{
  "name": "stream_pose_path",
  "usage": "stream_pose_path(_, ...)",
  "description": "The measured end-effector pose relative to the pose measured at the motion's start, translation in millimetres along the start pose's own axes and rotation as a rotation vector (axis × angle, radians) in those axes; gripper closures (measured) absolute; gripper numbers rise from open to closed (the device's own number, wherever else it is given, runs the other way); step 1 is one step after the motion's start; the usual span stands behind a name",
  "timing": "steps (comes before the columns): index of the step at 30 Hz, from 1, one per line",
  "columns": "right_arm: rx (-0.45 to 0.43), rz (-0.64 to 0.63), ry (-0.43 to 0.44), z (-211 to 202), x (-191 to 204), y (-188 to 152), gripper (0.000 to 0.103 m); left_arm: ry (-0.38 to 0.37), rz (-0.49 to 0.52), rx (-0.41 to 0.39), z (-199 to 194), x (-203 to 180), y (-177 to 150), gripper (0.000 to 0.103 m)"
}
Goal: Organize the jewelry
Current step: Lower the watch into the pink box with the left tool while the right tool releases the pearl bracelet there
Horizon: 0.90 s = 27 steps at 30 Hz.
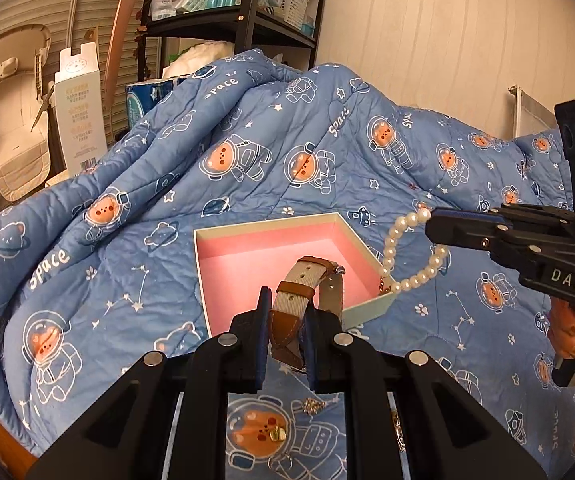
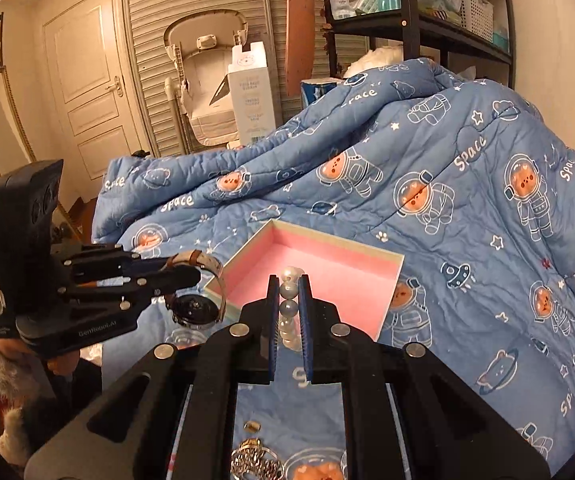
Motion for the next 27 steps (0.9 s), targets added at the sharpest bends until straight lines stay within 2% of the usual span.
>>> stream_pose_path(4, 0.008, 0.027, -0.021, 32, -12, 14, 0.093, 0.022, -0.004, 0.02, 25, 4, 14, 0.089)
stream_pose_path(6, 0.032, 0.059, -0.004, 52, -17, 14, 0.093, 0.034, -0.018, 0.04, 40, 8, 17, 0.089)
stream_pose_path(9, 0.085, 0.093, 0.001, 83, -23, 5, 0.093, 0.069, -0.004, 0.057, 59, 12, 15, 0.089)
stream_pose_path(14, 0.159, 0.127, 0.019, 119, -29, -13, 0.093, 0.081, -0.022, 0.092, 83, 18, 7, 0.089)
stream_pose_path(21, 0.216, 0.075, -0.057, 145, -42, -24, 0.093, 0.093, -0.034, 0.119, 103, 24, -2, 0.089)
stream_pose_path(27, 0.252, 0.015, -0.087, 157, -48, -30, 0.093, 0.097, -0.032, 0.135, 118, 26, -4, 0.089)
Point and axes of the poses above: each gripper's, at about its wrist camera, not at the fingertips, and z roughly the way its jaws point, x to its left, y to its top, the point moved 6 cm from there along z, roughly the way its jaws point, and after that the axes turned 11 degrees about -z, right-handed, at the moved point
